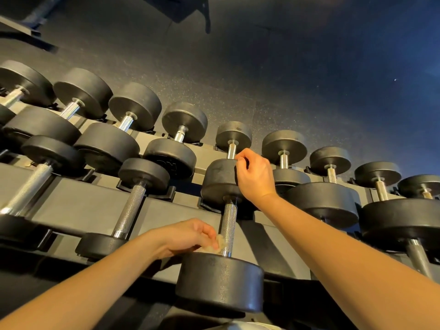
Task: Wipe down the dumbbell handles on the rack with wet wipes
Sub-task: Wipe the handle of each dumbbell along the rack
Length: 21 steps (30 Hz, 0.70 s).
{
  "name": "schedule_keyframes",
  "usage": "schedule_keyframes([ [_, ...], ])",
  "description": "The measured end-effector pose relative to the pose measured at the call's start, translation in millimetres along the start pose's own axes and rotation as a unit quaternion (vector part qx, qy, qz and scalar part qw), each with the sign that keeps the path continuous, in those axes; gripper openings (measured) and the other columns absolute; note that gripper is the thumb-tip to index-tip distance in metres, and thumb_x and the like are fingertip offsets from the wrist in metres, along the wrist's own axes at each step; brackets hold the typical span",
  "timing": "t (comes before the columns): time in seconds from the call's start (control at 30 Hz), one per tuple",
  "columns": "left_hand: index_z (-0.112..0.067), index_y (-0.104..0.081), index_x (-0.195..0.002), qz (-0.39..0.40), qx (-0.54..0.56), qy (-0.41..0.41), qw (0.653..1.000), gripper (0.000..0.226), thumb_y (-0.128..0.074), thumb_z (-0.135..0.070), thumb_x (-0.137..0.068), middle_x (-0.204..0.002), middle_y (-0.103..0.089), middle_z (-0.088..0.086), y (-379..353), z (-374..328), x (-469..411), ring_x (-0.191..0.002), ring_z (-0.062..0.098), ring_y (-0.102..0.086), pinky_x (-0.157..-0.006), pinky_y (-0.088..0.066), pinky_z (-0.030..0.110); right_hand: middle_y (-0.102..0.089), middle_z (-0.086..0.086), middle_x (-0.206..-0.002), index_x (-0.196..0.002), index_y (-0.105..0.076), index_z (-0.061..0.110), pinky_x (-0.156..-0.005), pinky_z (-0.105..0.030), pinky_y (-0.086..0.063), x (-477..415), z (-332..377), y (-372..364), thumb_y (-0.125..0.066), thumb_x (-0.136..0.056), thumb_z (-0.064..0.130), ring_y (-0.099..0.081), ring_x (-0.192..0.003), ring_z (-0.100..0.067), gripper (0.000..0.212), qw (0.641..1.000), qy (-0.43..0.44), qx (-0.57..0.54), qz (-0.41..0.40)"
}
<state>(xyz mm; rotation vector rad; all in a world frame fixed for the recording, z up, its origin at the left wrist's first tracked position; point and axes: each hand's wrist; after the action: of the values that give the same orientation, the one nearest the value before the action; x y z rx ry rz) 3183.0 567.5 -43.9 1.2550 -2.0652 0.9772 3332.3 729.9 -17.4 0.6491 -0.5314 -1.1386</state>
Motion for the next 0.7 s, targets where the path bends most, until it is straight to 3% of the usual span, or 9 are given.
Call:
schedule_keyframes([
  [0.07,-0.017,-0.075,-0.085,-0.091,0.096,-0.013,0.991,0.014,-0.069,-0.006,-0.092,-0.087,-0.071,0.006,-1.4,-4.7,-10.9,-0.077,0.015,-0.065,-0.071,-0.053,0.027,-0.065,0.003,-0.082,-0.098,-0.064,0.020,-0.074,-0.050,-0.057,-0.6,-0.3,0.3,-0.044,-0.104,0.027,-0.062,-0.076,-0.016,0.022,1.000,-0.001,0.001,0.000],
  [0.17,-0.005,-0.072,-0.102,-0.230,0.292,-0.025,0.928,0.012,-0.064,0.001,-0.094,-0.090,-0.075,0.014,-6.1,-18.2,-36.8,-0.079,0.021,-0.071,-0.067,-0.058,0.030,-0.065,0.002,-0.080,-0.096,-0.064,0.020,-0.072,-0.050,-0.057,-0.6,0.4,0.6,-0.044,-0.103,0.028,-0.062,-0.074,-0.017,0.023,1.000,0.004,0.005,0.000],
  [0.23,0.000,-0.070,-0.107,-0.279,0.358,-0.021,0.891,0.016,-0.066,0.005,-0.092,-0.094,-0.077,0.018,-13.9,-27.6,-49.9,-0.086,0.025,-0.075,-0.071,-0.061,0.034,-0.064,0.002,-0.080,-0.096,-0.064,0.019,-0.072,-0.049,-0.057,0.5,1.3,1.0,-0.044,-0.104,0.027,-0.062,-0.074,-0.015,0.022,1.000,0.002,0.000,0.000],
  [0.3,0.000,-0.071,-0.107,-0.296,0.362,-0.011,0.884,0.017,-0.066,0.006,-0.092,-0.098,-0.076,0.020,-20.7,-33.5,-55.6,-0.090,0.028,-0.076,-0.071,-0.063,0.035,-0.064,0.002,-0.079,-0.096,-0.064,0.017,-0.071,-0.049,-0.057,1.0,1.7,1.4,-0.045,-0.104,0.025,-0.061,-0.073,-0.015,0.022,1.000,0.003,-0.002,-0.002],
  [0.4,0.000,-0.077,-0.101,-0.246,0.292,-0.010,0.924,0.021,-0.062,0.009,-0.090,-0.098,-0.077,0.019,-18.2,-33.7,-51.4,-0.089,0.027,-0.074,-0.081,-0.063,0.038,-0.064,0.001,-0.078,-0.094,-0.064,0.015,-0.071,-0.051,-0.056,0.1,0.1,0.6,-0.045,-0.103,0.024,-0.061,-0.072,-0.016,0.022,1.000,0.009,0.001,-0.008],
  [0.47,-0.001,-0.078,-0.081,-0.213,0.193,-0.022,0.957,0.022,-0.058,0.009,-0.087,-0.087,-0.070,0.021,-12.6,-31.2,-44.0,-0.083,0.031,-0.064,-0.088,-0.056,0.040,-0.064,0.000,-0.077,-0.093,-0.064,0.015,-0.070,-0.051,-0.056,-0.1,0.0,0.0,-0.045,-0.103,0.024,-0.061,-0.072,-0.017,0.023,1.000,0.010,0.002,-0.009],
  [0.57,-0.013,-0.073,-0.070,-0.194,0.035,-0.020,0.980,0.025,-0.061,0.002,-0.087,-0.074,-0.064,0.007,-8.5,-27.4,-31.4,-0.077,0.020,-0.059,-0.081,-0.050,0.034,-0.063,0.000,-0.077,-0.093,-0.063,0.016,-0.069,-0.050,-0.056,-0.5,-0.1,0.5,-0.045,-0.103,0.025,-0.061,-0.071,-0.016,0.023,1.000,0.012,0.003,-0.010],
  [0.7,-0.021,-0.073,-0.062,-0.151,-0.104,0.011,0.983,0.032,-0.065,0.000,-0.085,-0.063,-0.063,-0.004,-8.1,-23.4,-12.5,-0.071,0.013,-0.059,-0.075,-0.049,0.031,-0.063,0.001,-0.077,-0.093,-0.063,0.017,-0.069,-0.050,-0.056,-0.8,-0.2,0.0,-0.045,-0.103,0.025,-0.061,-0.071,-0.016,0.023,1.000,0.008,0.003,-0.008],
])
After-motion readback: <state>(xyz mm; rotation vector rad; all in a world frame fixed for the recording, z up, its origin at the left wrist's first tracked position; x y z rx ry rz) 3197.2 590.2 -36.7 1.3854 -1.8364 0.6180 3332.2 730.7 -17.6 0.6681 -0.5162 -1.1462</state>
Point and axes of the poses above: each hand's wrist, its own x-axis away from the middle knuckle, its own y-axis out of the back of the hand, z = x × y
